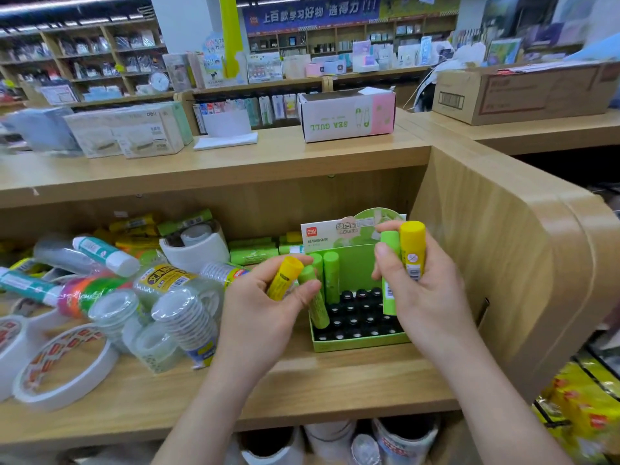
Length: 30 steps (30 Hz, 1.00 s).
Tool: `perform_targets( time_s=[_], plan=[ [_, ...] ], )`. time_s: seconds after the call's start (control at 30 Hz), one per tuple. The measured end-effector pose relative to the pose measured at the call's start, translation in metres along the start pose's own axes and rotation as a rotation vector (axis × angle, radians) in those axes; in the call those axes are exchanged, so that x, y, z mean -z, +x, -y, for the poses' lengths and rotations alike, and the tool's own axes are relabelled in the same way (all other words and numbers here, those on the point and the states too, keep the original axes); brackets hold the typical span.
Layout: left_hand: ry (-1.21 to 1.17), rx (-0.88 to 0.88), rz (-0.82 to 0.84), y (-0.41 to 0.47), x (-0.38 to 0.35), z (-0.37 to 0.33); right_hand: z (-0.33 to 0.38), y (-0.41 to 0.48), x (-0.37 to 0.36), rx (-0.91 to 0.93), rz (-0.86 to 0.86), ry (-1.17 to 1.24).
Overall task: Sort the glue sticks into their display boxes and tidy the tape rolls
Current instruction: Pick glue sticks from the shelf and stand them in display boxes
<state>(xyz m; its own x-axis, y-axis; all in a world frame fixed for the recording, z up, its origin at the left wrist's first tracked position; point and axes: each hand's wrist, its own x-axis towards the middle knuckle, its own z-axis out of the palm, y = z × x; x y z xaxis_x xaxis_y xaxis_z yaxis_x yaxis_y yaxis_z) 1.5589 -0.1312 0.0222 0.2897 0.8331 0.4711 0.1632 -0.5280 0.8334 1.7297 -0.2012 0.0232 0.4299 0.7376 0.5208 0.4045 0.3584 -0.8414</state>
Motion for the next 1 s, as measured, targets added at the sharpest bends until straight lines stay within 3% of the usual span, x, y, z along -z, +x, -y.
perform_targets(
  time_s=[0.37, 0.5, 1.0],
  plan=[
    [0.146, -0.181, -0.01, -0.008, -0.004, 0.02, -0.019, 0.015, -0.019, 0.177, 0.01, -0.405],
    [0.141, -0.223, -0.026, -0.009, -0.006, 0.026, -0.028, 0.013, -0.021, 0.157, 0.054, -0.516],
    [0.122, -0.265, -0.033, -0.012, -0.007, 0.03, -0.029, 0.014, -0.026, 0.304, 0.061, -0.504]
  ],
)
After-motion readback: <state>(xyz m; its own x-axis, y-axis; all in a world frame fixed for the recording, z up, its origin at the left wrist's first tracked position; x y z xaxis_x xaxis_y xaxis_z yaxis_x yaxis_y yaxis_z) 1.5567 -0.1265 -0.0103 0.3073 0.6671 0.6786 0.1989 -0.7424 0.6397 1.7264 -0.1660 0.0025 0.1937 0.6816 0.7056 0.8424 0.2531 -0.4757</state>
